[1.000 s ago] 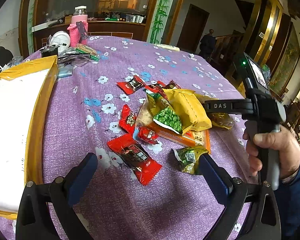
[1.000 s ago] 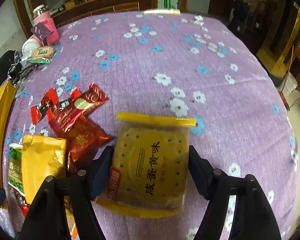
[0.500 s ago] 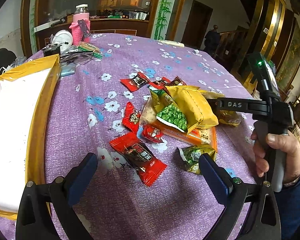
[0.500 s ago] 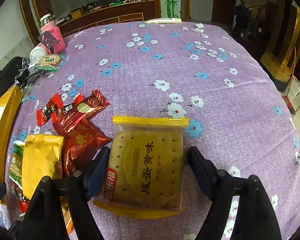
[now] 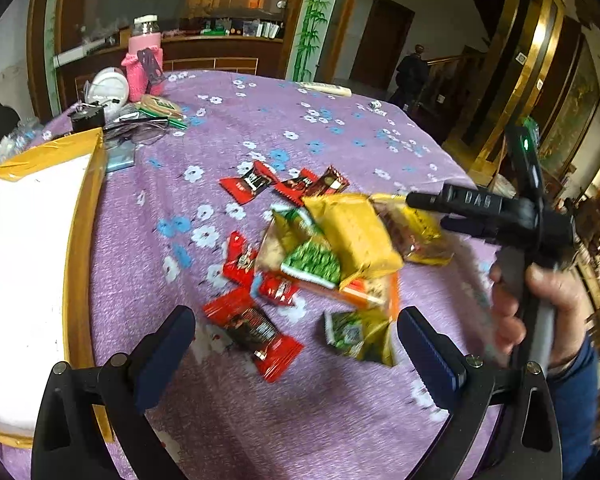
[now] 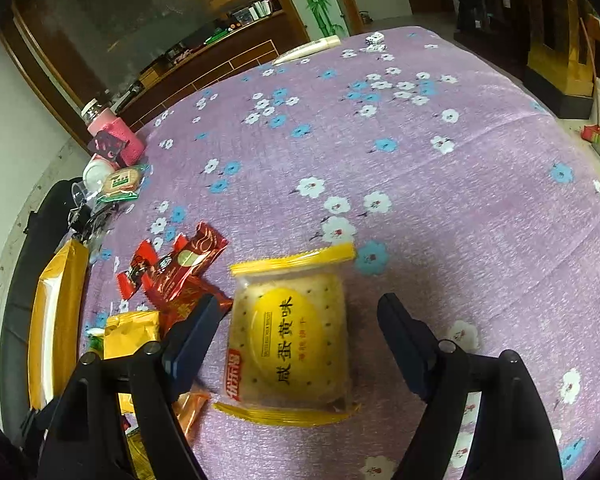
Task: Organize snacks
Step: 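Grasp the yellow pouch and green pea bag with the left gripper while the right holds the cracker pack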
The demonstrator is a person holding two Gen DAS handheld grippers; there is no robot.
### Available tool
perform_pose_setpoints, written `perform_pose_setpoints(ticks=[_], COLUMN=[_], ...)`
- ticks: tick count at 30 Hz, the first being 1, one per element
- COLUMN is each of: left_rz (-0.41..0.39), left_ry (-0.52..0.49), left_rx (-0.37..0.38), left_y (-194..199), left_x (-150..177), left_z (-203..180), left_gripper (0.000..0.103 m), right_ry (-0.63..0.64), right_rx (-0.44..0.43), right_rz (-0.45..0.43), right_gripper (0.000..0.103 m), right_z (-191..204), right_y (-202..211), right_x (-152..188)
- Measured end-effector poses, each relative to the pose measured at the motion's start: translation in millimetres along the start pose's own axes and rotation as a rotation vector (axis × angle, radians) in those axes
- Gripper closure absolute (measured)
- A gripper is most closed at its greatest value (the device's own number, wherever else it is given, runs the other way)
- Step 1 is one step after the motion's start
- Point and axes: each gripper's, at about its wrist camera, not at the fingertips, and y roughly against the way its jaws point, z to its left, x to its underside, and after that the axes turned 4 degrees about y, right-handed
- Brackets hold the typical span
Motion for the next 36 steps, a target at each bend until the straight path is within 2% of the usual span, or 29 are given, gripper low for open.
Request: perform_pose_setpoints(ticks=[5,7,12,13,14,15,21,25,29,31,36], left_rz=[0.059,0.044,0.041,0.040,0.037,0.034,0.082,0.108,0.054,0.013,-0.031], left_ry=[0.080,0.050,-0.017,-0.033,-0.043,-0.064,-0.097,-0.105,-0.074,-0.090,-0.127], left_rx=[0.053,0.032,-0.011,-0.031,-0.039,-0.056,-0.153,-0.181,-0.168,-0.169,-0.154], left_y=[-8.7,-11.4,-22.0,-25.8,-27.3,-31.2,-60.3,-83.9,-86.1,-83.6,-79.8], left_x=[-25.3,-32.2,-40.5,-40.9,-41.4,-41.5,-42.5,-40.5,-37.7,-35.7,-33.9], left_z=[-6.7,-20.7,-47.1,-52.7,-55.0,-59.2,-61.8,-59.4,-52.3,-51.7,-51.4], left_gripper=[0.001,0.001,0.001,0.002,0.005,0.009,0.010,0.009,0.018,0.022,0.026], right_ry=[0.048,0.087,0.272,0.275,0.265,0.250,0.151,0.146,0.144,0.147,0.151], right_rx=[0.042,0.064,0.239,0.235,0.232,0.243,0.214,0.213,0.205,0.203,0.159], right_rz=[0.028,0.055,0.058,0.050,0.045,0.041,0.026,0.025,0.022,0.020,0.011], right_gripper=[0.018,0.017,0.018,0.020,0.030,0.035,0.035,0.035,0.035,0.035,0.035], right_z=[10.4,18.0,39.1,38.4,34.8,29.8,4.9,7.3,9.4,11.1,18.1], right_y=[-5.9,-12.1,-24.1,-22.9,-20.3,-18.7,-11.5,-12.3,-12.0,-12.4,-12.0], right_x=[5.0,9.0,22.5,22.8,21.8,20.4,13.4,12.4,12.1,12.4,12.7])
